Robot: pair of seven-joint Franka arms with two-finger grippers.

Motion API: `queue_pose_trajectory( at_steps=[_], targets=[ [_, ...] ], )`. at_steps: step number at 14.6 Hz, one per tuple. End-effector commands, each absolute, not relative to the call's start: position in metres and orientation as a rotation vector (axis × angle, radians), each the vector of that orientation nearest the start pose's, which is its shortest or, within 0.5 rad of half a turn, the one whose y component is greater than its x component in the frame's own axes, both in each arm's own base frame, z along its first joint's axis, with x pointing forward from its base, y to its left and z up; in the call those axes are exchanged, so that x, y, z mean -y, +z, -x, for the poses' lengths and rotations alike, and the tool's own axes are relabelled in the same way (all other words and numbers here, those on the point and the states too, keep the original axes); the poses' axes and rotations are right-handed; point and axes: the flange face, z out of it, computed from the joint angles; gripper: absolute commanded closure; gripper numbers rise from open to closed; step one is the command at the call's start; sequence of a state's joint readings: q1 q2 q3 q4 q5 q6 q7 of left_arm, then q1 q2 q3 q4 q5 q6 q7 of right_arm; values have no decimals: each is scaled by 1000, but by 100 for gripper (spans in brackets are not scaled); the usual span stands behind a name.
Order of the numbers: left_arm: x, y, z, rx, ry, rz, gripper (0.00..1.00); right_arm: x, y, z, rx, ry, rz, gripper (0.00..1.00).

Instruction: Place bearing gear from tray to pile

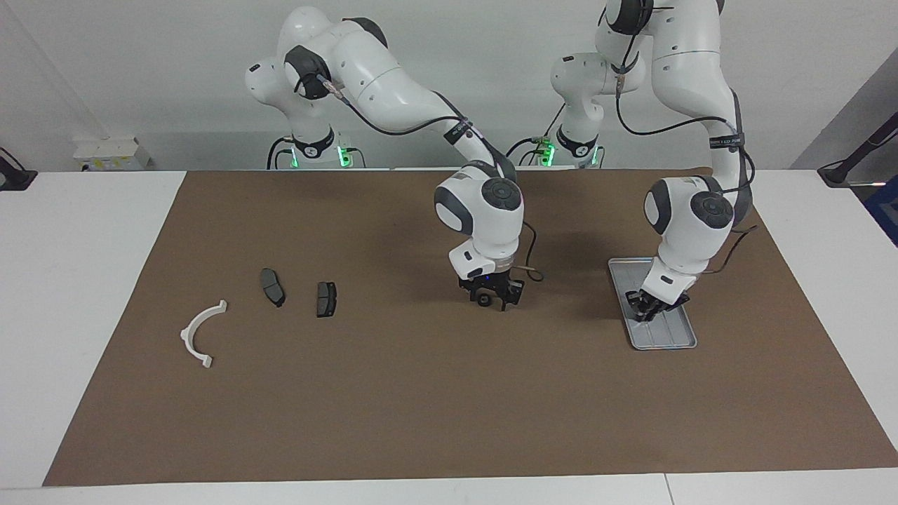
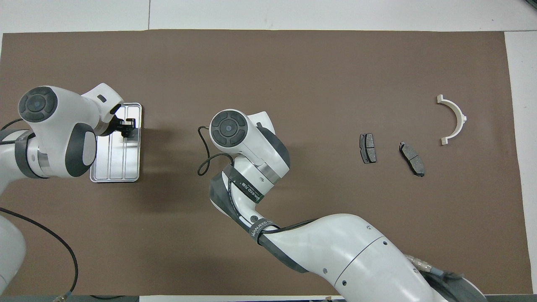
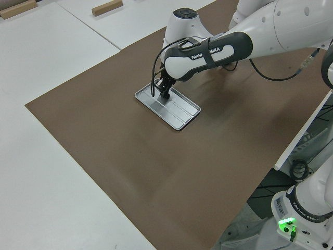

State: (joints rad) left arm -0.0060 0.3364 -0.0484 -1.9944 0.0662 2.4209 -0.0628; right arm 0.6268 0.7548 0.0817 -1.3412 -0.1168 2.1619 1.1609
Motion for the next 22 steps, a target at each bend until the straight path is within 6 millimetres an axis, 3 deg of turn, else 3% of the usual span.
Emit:
queue_pose_trajectory(
  at_steps=[1, 4, 5, 7, 11, 13, 17, 20, 22],
  targets=[
    [32, 306, -615, -27, -137, 3127, 86, -466, 284, -579, -660, -131, 3051, 54],
    [27, 324, -619, -16, -75, 3123, 86, -465, 283, -579, -662, -125, 3054, 95],
    [25, 328, -619, -13, -46, 3122, 86, -464, 283, -580, -665, -120, 3051, 100],
    [22, 339, -618, -7, -38, 3120, 86, -464, 283, -580, -671, -115, 3048, 100],
    [23, 340, -618, 6, -58, 3122, 86, -462, 286, -583, -672, -120, 3060, 100],
    [27, 340, -618, 80, -63, 3122, 86, -449, 291, -585, -646, -78, 3118, 100],
    [28, 340, -618, 152, -69, 3121, 86, -387, 360, -618, -531, -79, 3154, 100],
    [29, 340, -619, 247, -103, 3119, 86, -310, 418, -642, -297, -46, 3205, 100],
    [31, 339, -619, 252, -119, 3120, 86, -260, 445, -654, -139, -28, 3220, 100]
  ],
)
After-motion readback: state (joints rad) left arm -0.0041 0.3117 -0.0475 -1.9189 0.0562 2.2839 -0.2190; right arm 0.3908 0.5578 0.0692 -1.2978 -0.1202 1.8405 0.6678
